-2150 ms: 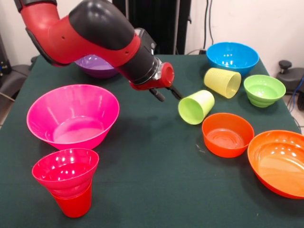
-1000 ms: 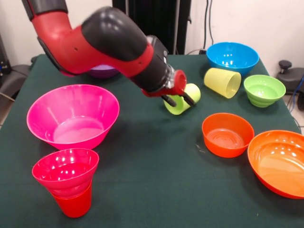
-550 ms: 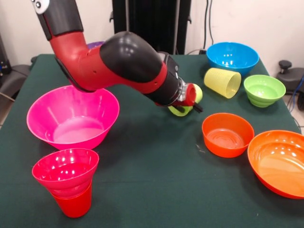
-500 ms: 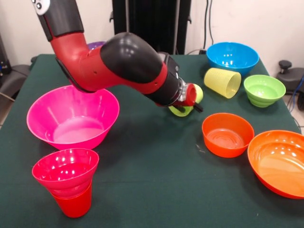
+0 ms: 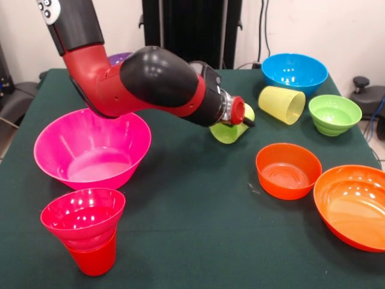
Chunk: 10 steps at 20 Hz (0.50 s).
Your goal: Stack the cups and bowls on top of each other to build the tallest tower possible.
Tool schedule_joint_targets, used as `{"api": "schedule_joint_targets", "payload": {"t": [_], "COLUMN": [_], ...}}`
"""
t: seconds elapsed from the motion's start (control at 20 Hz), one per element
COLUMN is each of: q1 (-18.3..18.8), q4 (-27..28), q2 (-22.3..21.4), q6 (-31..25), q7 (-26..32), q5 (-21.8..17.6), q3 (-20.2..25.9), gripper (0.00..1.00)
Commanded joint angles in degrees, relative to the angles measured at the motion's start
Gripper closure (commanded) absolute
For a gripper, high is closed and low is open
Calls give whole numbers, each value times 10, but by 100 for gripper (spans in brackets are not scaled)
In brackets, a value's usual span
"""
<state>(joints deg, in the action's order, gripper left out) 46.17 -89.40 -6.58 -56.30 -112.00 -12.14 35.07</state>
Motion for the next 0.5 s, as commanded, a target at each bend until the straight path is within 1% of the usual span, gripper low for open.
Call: {"api": "schedule_joint_targets", "payload": {"t": [0.05,0.25,0.35,0.4,0.45,0.5], "q1": [13,34,49,62,67,78], "q4": [-22,-59,-81,-96,-102,-110], "q2": [6,-1,8,19,25,38], "q6": [-76,-87,-68,-32,-18,16], "q7": [53,57,58,64,67,74], "q5": [19,32,39,37,34,23], "q3": [4,28,46,57,60,65], "gripper": [0,0,0,0,0,0]}}
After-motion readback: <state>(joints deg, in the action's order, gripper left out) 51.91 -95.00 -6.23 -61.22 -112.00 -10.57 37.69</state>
